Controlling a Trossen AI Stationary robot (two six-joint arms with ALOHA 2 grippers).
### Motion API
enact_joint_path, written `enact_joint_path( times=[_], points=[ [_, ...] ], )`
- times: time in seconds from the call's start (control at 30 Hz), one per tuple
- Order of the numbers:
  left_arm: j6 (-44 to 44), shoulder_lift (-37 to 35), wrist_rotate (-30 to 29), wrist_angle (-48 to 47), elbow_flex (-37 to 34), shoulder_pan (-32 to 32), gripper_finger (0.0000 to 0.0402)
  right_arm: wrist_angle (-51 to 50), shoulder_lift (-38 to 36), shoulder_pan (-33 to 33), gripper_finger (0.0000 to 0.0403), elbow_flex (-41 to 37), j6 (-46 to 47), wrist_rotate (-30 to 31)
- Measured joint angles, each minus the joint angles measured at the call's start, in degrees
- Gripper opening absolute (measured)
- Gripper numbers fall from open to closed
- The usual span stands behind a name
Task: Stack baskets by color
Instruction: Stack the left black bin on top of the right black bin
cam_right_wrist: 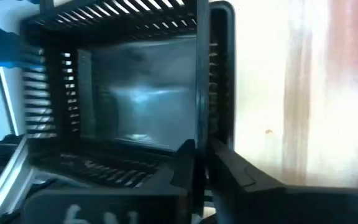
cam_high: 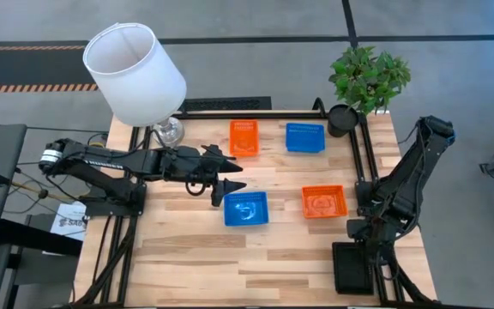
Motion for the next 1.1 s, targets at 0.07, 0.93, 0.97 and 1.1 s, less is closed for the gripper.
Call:
enact_joint_path(
  times=[0.07,0.93,0.97,1.1],
  points=[
    [-0.1,0.0,0.2,0.1,0.0,0.0,0.0267,-0.5,0.0,0.0,0.0083,0.0,0.0,0.1],
    [-0.5,0.0,1.9,-0.3,0.1,0.0,0.0267,-1.5,0.0,0.0,0.0068,0.0,-3.7,1.6],
    [-0.5,0.0,1.9,-0.3,0.1,0.0,0.0267,-1.4,0.0,0.0,0.0048,0.0,-3.7,1.6],
    [-0.6,0.0,2.0,-0.3,0.1,0.0,0.0267,0.2,0.0,0.0,0.0013,0.0,-3.8,1.6]
  ],
)
